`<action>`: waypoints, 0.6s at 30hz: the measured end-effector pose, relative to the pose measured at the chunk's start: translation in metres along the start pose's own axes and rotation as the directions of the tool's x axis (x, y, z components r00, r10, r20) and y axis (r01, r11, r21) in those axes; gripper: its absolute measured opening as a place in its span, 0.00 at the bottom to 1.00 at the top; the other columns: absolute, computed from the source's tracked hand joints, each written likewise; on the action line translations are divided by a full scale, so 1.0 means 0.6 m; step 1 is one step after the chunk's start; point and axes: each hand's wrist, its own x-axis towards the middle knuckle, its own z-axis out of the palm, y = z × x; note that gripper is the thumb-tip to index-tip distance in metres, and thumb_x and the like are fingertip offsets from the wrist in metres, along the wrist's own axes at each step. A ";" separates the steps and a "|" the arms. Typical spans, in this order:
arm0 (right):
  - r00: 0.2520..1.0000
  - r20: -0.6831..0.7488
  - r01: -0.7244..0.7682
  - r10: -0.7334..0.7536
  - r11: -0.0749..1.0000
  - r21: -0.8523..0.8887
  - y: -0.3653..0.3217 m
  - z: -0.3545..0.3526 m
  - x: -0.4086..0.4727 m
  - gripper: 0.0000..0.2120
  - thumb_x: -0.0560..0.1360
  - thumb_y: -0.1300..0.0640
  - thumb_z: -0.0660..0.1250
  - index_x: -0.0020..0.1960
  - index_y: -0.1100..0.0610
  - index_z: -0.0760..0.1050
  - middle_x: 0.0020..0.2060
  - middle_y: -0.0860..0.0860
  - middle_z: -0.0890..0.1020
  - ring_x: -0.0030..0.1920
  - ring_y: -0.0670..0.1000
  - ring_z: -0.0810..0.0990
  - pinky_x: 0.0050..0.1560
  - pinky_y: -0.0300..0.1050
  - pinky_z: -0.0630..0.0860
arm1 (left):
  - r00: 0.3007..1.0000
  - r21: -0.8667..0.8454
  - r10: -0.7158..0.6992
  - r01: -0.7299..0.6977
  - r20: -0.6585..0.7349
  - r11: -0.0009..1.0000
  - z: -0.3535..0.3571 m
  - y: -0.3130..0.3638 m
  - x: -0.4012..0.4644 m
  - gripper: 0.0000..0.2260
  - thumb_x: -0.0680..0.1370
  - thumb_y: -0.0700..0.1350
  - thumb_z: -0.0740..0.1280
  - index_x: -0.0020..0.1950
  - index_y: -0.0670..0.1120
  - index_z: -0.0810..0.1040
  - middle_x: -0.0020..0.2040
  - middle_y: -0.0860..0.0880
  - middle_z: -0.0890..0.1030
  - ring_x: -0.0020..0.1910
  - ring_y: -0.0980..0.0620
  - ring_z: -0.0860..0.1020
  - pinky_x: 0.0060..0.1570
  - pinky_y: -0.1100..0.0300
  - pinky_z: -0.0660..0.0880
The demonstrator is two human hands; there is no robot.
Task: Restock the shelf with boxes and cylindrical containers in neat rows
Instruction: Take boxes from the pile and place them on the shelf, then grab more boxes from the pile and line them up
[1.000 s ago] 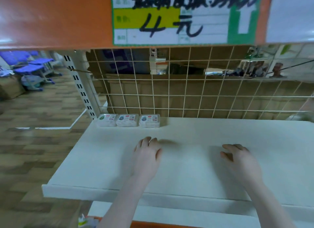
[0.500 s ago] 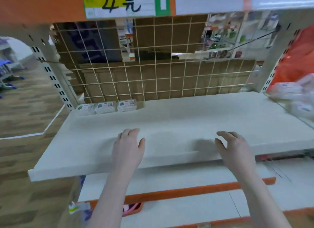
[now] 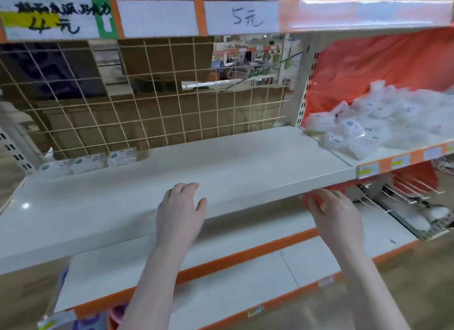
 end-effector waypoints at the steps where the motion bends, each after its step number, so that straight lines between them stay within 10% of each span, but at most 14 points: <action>1: 1.000 0.006 -0.015 0.015 1.000 0.002 0.018 -0.007 0.006 0.04 0.73 0.61 0.67 0.45 0.60 0.80 0.39 0.58 0.80 0.41 0.61 0.76 0.37 0.50 0.72 | 1.000 0.004 0.002 -0.002 0.007 1.000 0.007 0.016 0.002 0.18 0.80 0.49 0.60 0.69 0.48 0.71 0.67 0.50 0.72 0.66 0.49 0.68 0.63 0.56 0.67; 18: 0.987 0.004 -0.163 0.164 0.985 -0.059 0.486 -0.171 0.196 0.11 0.74 0.61 0.66 0.56 0.57 0.79 0.52 0.54 0.81 0.54 0.57 0.76 0.49 0.46 0.68 | 0.996 -0.108 0.051 -0.043 0.072 0.993 0.277 0.497 0.070 0.17 0.79 0.49 0.61 0.68 0.48 0.72 0.66 0.49 0.72 0.66 0.49 0.69 0.64 0.55 0.66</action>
